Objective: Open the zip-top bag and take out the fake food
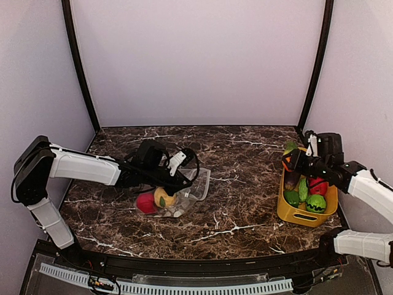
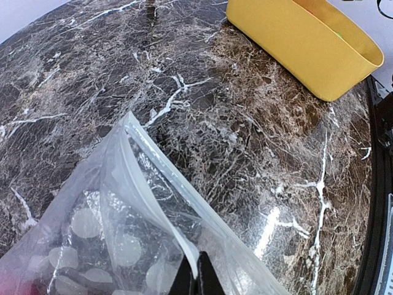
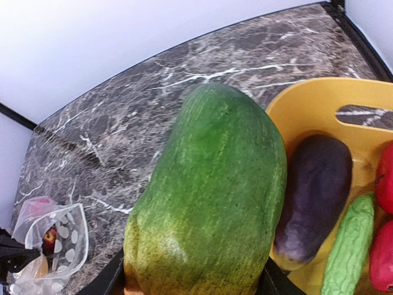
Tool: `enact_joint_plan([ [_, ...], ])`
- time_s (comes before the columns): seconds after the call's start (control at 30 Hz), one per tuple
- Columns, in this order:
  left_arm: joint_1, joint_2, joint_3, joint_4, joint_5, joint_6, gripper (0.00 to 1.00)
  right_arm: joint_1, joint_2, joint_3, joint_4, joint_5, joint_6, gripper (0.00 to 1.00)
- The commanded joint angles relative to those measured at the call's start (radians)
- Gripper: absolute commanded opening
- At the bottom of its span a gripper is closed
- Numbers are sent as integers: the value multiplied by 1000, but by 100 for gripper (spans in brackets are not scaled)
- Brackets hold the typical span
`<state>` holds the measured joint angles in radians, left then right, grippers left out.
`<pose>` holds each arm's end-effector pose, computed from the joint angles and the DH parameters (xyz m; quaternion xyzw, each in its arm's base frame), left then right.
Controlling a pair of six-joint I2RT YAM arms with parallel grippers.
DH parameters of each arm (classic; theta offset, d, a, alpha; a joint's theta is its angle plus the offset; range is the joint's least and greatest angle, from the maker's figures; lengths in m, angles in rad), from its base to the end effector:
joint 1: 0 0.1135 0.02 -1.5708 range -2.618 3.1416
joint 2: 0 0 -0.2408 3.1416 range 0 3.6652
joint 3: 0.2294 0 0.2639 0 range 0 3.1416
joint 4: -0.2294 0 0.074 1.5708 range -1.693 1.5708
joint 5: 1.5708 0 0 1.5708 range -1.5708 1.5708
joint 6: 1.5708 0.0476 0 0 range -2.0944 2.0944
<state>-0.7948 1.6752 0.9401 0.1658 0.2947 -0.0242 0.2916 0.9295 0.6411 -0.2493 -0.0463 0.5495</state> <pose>0.2540 -0.2785 0.1607 0.3914 0.7776 -0.3072 0.3843 0.2329 0.0722 0.2286 0.1005 0.8635 0.2200 0.4425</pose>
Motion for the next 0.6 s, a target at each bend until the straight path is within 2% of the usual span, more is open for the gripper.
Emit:
enact_joint_plan([
  [0.0, 10, 9, 19, 16, 22, -16, 1, -106, -17, -54, -52, 18, -15, 39],
  [0.2, 13, 12, 15, 24, 30, -29, 1, -228, 36, -86, 5, -4, -52, 42],
  [0.53, 14, -12, 16, -4, 14, -19, 1, -273, 112, -108, 64, -31, -100, 62],
  [0.57, 14, -14, 16, -8, 13, -19, 1, -274, 112, -111, 69, -36, -103, 66],
])
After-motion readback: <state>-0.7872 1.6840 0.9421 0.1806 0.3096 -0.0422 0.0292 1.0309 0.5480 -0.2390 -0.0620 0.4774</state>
